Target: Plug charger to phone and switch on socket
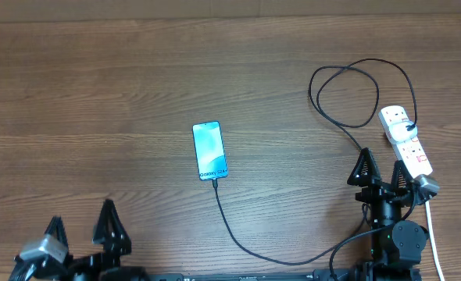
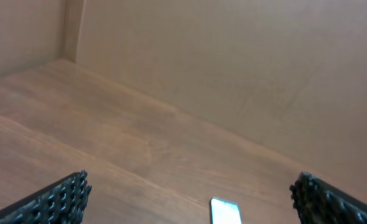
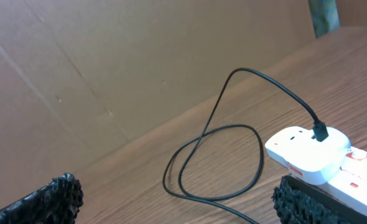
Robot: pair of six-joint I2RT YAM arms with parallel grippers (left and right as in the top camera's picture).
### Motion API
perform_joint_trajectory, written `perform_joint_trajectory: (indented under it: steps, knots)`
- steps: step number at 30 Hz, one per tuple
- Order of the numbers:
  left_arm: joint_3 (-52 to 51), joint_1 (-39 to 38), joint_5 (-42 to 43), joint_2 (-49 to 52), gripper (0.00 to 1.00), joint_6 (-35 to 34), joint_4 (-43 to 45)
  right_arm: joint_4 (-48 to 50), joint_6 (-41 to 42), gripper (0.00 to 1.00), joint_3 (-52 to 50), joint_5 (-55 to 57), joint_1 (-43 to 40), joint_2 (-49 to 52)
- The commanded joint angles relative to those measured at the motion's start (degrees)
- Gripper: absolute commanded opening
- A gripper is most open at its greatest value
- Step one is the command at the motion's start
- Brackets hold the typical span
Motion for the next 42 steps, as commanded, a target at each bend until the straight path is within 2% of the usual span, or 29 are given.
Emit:
perform_joint_trajectory:
  steps: [1, 7, 12, 23, 42]
  knots:
    - [-4.6, 0.3, -0.5, 0.0, 1.0, -2.0, 4.0, 0.5, 0.0, 1.0, -0.6, 0.9, 0.3, 0.0]
    - [-15.3, 0.3, -0.5, 0.0, 1.0, -4.7, 16.2, 0.5, -0.2, 1.0, -0.6, 0.9, 0.3, 0.0]
    - [-26.8, 0.3, -0.8, 0.0, 1.0, -5.9, 30.4, 0.5, -0.2, 1.0, -0.6, 0.9, 0.3, 0.0]
    - [-45.9, 0.3, -1.4, 0.0, 1.0, -6.1, 49.4, 0.5, -0.2, 1.0, -0.6, 0.9, 0.3, 0.0]
    - [-45.7, 0.3, -2.3, 0.1, 1.0, -6.4, 48.3, 0.5, -0.2, 1.0, -0.6, 0.9, 0.3, 0.0]
